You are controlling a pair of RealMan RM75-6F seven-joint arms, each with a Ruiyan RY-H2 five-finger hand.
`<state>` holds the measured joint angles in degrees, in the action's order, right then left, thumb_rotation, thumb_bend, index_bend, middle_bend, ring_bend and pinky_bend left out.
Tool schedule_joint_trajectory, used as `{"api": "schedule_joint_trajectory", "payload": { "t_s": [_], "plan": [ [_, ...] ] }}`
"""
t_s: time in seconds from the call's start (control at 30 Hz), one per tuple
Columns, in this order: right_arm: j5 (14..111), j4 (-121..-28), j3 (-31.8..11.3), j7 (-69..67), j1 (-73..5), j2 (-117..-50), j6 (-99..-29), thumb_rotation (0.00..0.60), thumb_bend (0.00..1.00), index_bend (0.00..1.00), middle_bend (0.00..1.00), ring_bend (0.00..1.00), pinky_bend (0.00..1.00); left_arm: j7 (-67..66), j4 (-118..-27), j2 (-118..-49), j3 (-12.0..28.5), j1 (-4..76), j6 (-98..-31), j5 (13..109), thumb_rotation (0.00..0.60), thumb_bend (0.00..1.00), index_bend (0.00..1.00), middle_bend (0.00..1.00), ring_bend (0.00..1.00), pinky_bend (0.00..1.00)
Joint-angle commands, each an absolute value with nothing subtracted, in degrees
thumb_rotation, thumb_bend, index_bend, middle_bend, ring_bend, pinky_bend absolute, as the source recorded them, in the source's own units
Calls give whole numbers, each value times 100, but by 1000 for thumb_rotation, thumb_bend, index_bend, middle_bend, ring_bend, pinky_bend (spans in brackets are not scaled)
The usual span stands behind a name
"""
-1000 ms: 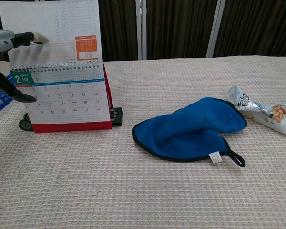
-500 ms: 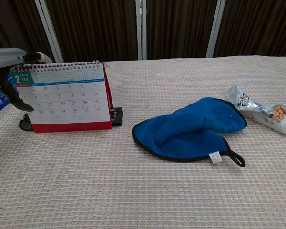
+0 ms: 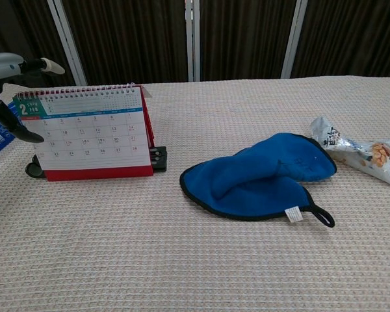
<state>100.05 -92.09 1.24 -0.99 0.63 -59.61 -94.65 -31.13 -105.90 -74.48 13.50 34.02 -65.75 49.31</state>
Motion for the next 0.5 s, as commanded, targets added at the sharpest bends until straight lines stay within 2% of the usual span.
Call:
{"api": "schedule_joint_trajectory", "payload": {
  "t_s": [0.03, 0.23, 0.27, 0.5],
  "plan": [
    [10012, -9206, 118, -97, 57, -5967, -9469, 600, 38, 0, 0, 0, 0, -2600, -10754, -7323, 1154, 2972, -7246, 5890, 600, 62, 0, 0, 0, 4],
    [10015, -9207, 102, -43, 48, -5982, -9472, 600, 38, 0, 0, 0, 0, -2360, -10869, -7169, 524, 2307, -8152, 7100, 600, 62, 0, 0, 0, 0],
    [10009, -9211, 97, -28, 49, -5988, -9474, 600, 38, 0, 0, 0, 0, -2421, -10862, -7141, 299, 2104, -8408, 7383, 600, 63, 0, 0, 0, 0],
    [9993, -9204, 76, 21, 50, -5996, -9491, 600, 38, 0, 0, 0, 0, -2665, -10676, -7168, -443, 1381, -9157, 8236, 600, 62, 0, 0, 0, 0]
  ]
}}
